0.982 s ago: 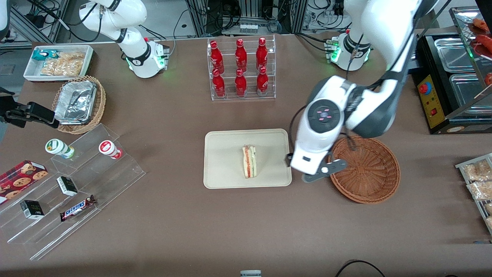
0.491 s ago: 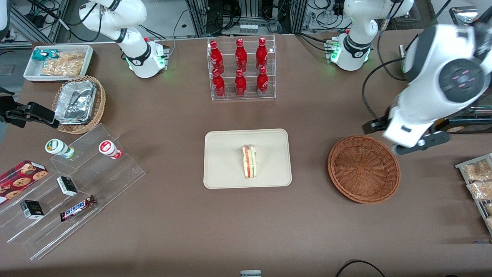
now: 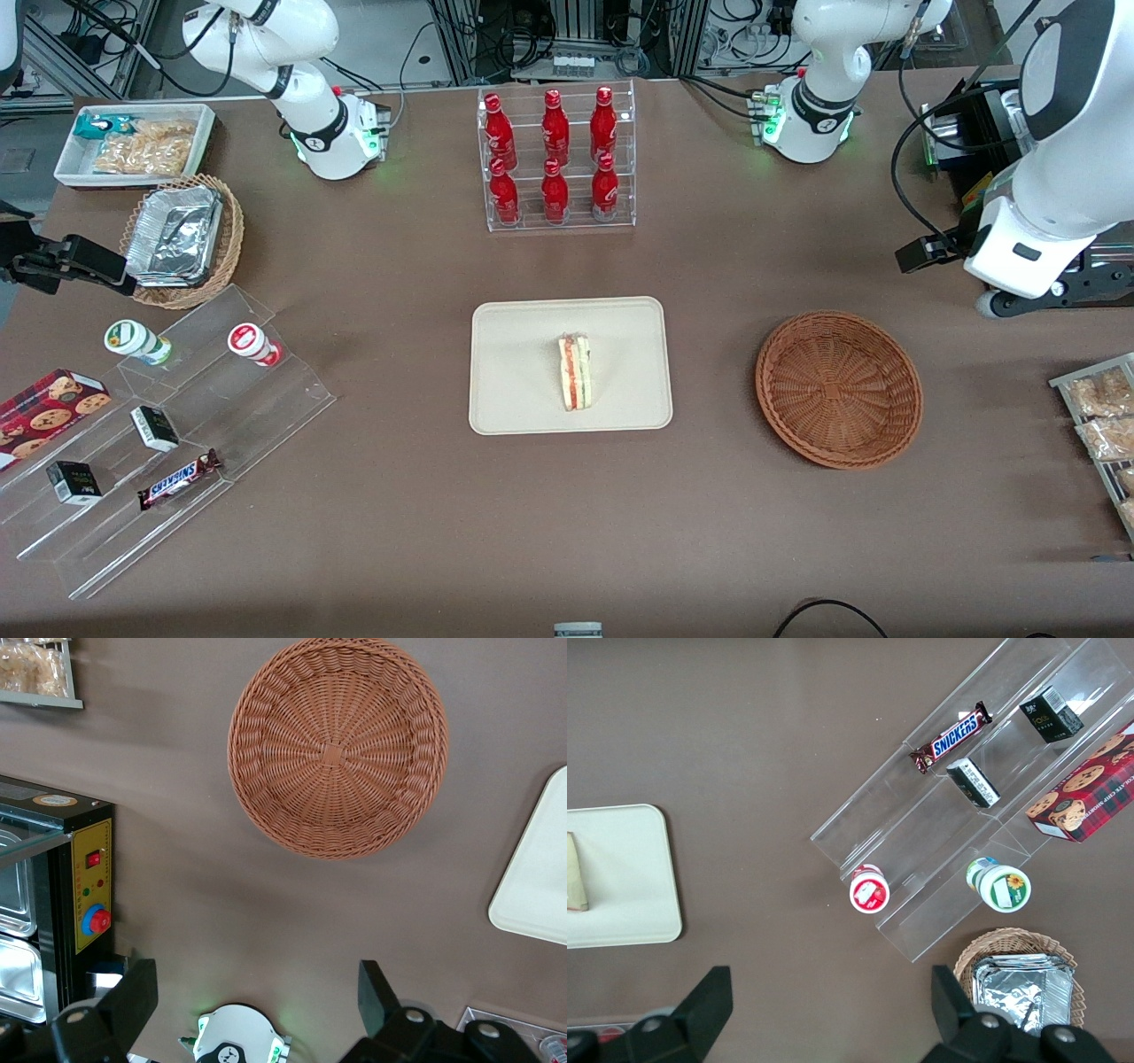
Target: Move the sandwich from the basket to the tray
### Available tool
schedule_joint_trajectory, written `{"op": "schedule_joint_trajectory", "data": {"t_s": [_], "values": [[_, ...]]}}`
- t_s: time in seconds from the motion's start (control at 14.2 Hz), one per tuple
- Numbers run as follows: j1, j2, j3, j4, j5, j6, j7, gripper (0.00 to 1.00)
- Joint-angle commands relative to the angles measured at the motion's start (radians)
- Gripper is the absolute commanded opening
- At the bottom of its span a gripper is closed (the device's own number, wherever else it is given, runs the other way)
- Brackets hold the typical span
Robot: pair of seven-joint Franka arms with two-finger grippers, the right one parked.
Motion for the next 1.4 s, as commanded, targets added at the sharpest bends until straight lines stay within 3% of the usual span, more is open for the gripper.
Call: {"op": "schedule_joint_trajectory", "data": {"t_s": [0.0,0.21,0.35,0.49,1.33], "values": [[0.012,0.008,-0.007,0.026,0.008,-0.019,0.015,1.00],[0.013,0.001,0.008,0.032,0.001,-0.009,0.020,1.00],[0.006,-0.036,0.087,0.014,-0.105,0.011,0.088,1.00],[0.012,-0.071,0.095,-0.034,-0.093,0.060,0.230,1.00],[0.015,-0.113,0.092,-0.098,-0.098,0.142,0.235,1.00]]}}
